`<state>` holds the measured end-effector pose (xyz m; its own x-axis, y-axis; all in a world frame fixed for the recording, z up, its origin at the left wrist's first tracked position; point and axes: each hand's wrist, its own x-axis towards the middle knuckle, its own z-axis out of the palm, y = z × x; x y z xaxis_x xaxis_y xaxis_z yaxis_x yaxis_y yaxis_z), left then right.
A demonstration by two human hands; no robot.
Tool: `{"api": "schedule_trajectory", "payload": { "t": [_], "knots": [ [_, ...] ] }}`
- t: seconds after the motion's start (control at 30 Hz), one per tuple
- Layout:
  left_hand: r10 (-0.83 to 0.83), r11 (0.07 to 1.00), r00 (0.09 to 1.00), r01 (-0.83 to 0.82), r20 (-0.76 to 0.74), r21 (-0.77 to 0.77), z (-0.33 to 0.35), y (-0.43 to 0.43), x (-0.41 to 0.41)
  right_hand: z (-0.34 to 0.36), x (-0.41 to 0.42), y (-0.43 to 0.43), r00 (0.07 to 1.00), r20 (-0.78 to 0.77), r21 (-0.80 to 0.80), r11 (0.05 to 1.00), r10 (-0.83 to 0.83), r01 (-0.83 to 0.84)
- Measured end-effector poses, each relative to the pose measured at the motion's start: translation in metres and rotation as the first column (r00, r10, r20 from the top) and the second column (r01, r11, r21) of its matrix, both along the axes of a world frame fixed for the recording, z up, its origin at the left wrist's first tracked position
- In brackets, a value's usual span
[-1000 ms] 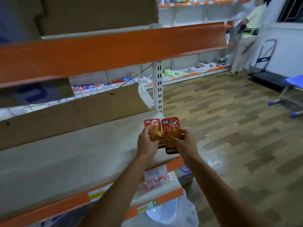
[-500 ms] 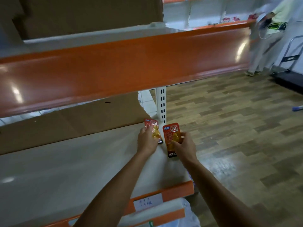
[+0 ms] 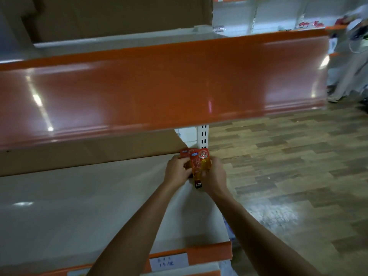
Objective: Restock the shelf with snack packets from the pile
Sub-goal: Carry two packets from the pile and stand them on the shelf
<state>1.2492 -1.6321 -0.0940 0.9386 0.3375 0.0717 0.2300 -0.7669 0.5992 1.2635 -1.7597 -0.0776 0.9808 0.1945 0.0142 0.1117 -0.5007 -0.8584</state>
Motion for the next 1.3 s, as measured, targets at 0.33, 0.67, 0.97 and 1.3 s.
{"api": "schedule_trajectory", "payload": {
  "t": [0.33,0.67,0.97,1.3],
  "knots": [
    [0.083,0.987,0.996,-0.081,0.012,-0.136,0.0,0.011,-0.006,-0.014,0.005,0.015,0.997,0.049,-0.276,0.96,0.055,-0.04],
    [0.135,0.967,0.99,-0.123,0.038,-0.223,-0.002,0.006,-0.007,-0.016,0.01,0.016,0.991,0.104,-0.308,0.95,0.086,-0.05],
    [0.24,0.969,0.965,-0.232,0.103,-0.079,-0.002,0.004,-0.014,-0.009,0.002,0.019,0.955,0.267,-0.307,0.951,0.13,-0.044],
    [0.456,0.869,0.886,-0.463,0.077,0.178,0.01,0.057,-0.089,0.004,-0.052,0.087,0.784,0.346,-0.37,0.843,0.515,-0.391]
  ]
}}
